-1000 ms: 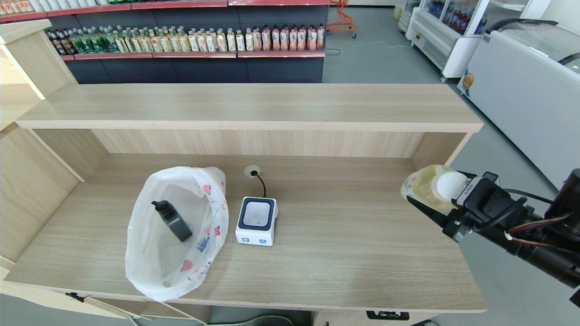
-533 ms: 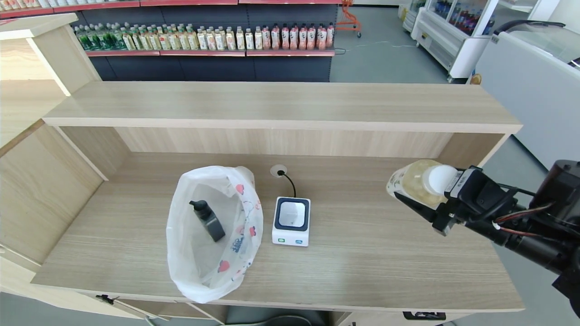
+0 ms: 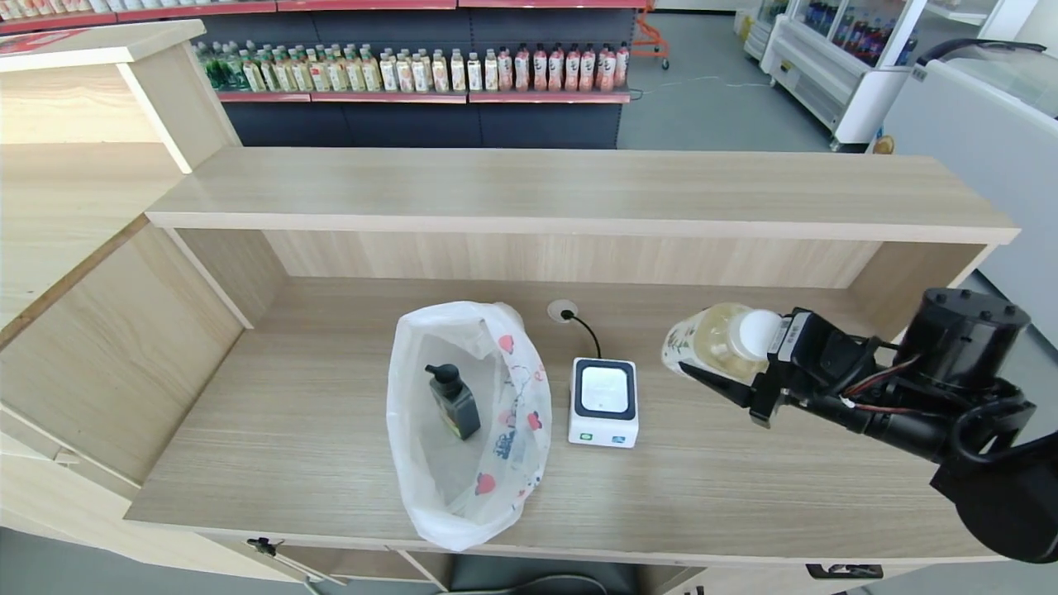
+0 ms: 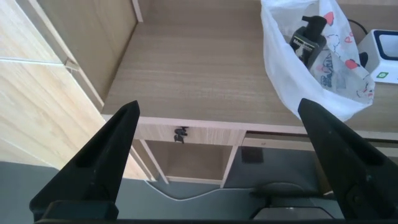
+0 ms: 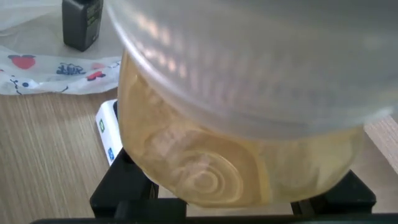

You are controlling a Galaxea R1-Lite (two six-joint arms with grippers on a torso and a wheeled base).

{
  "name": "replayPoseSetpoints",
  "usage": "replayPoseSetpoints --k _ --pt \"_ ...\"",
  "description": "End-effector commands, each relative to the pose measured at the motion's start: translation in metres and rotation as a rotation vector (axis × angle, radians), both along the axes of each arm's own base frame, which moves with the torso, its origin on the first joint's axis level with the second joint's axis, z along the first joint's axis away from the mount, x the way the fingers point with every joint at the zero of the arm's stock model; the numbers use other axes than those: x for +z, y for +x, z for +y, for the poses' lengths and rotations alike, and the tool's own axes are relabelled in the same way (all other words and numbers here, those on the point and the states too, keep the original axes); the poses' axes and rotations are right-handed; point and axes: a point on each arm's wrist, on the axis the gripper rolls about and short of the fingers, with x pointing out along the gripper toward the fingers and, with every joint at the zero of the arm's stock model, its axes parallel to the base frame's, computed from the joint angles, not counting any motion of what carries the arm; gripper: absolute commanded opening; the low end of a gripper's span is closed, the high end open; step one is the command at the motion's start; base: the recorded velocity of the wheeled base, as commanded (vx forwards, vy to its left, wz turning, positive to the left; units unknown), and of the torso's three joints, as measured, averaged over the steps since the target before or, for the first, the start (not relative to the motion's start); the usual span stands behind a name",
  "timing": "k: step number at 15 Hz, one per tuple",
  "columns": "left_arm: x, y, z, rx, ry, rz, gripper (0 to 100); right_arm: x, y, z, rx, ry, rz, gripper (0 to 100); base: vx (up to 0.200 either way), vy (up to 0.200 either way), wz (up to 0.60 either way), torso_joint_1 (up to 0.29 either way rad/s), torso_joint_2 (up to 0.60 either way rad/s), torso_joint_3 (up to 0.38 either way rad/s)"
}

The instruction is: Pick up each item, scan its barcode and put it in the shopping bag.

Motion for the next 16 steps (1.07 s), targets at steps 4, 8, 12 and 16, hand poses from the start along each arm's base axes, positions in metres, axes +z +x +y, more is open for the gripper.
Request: replayPoseSetpoints --k 4,8,12,16 --pt "0.0 0.0 0.0 0.0 -0.001 0.0 100 -0.033 0.021 0.004 0.032 -0.006 0.007 0 0.0 0.0 0.0 0.0 0.0 0.0" --pt "0.0 0.0 0.0 0.0 -0.001 0.0 100 -0.046 0.026 0.004 0.07 -0.008 0.014 0 0.0 0.0 0.0 0.0 0.0 0.0" --pt "0.0 0.0 0.0 0.0 -0.001 0.0 100 -0.064 0.034 0.007 0.084 -0.003 -0.009 0 0.0 0.0 0.0 0.0 0.0 0.0" --pt "0.0 0.0 0.0 0.0 -0.001 0.0 100 -0.068 0.039 0.009 0.139 -0.004 -0.01 0 0.0 0.0 0.0 0.0 0.0 0.0"
